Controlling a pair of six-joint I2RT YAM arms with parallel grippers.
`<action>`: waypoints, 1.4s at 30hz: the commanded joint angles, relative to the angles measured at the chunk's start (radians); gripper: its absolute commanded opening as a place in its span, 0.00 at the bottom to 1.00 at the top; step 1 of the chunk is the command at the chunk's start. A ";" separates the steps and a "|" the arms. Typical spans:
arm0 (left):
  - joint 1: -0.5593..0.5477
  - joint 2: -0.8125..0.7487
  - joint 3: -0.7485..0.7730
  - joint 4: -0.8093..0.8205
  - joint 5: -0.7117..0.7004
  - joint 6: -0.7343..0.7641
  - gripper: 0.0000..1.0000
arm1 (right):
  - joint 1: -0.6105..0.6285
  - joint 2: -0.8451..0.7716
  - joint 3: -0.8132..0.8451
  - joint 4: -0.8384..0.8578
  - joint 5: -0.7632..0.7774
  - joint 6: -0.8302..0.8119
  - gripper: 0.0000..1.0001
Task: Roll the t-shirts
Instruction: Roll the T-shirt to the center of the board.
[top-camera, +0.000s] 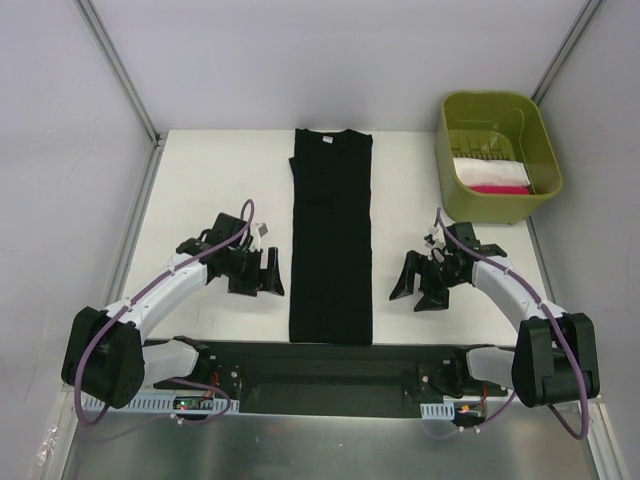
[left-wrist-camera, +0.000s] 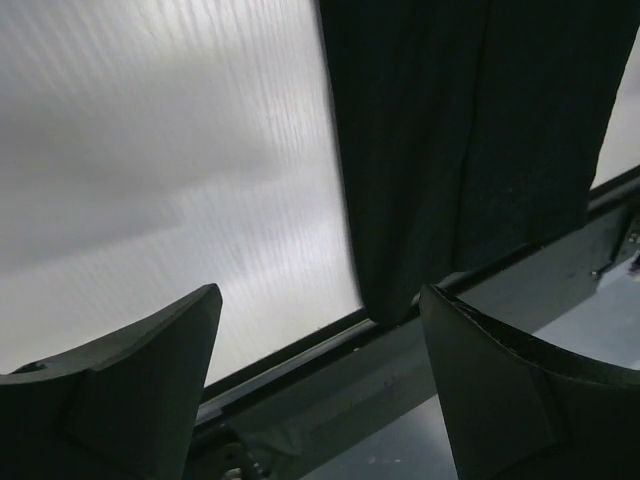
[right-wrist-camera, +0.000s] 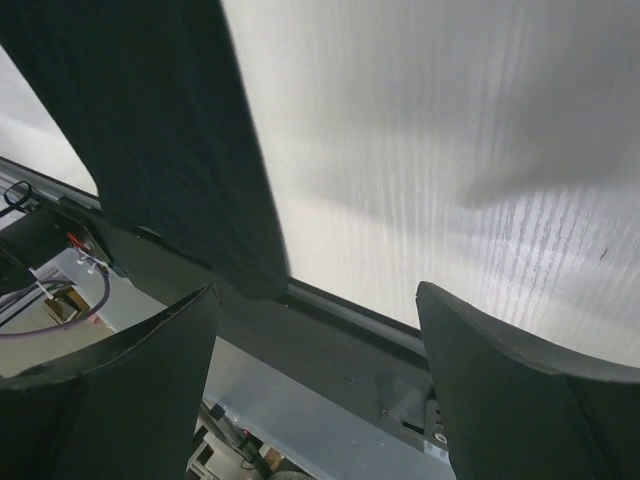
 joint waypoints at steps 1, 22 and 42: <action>0.018 -0.011 -0.126 0.083 0.187 -0.121 0.78 | 0.022 -0.037 -0.052 0.017 -0.021 -0.001 0.82; 0.098 -0.130 -0.196 0.143 0.171 -0.081 0.33 | 0.116 -0.009 -0.003 0.019 0.107 -0.021 0.68; 0.084 -0.058 -0.275 0.141 0.123 -0.239 0.61 | 0.180 -0.063 -0.132 0.108 0.049 0.053 0.84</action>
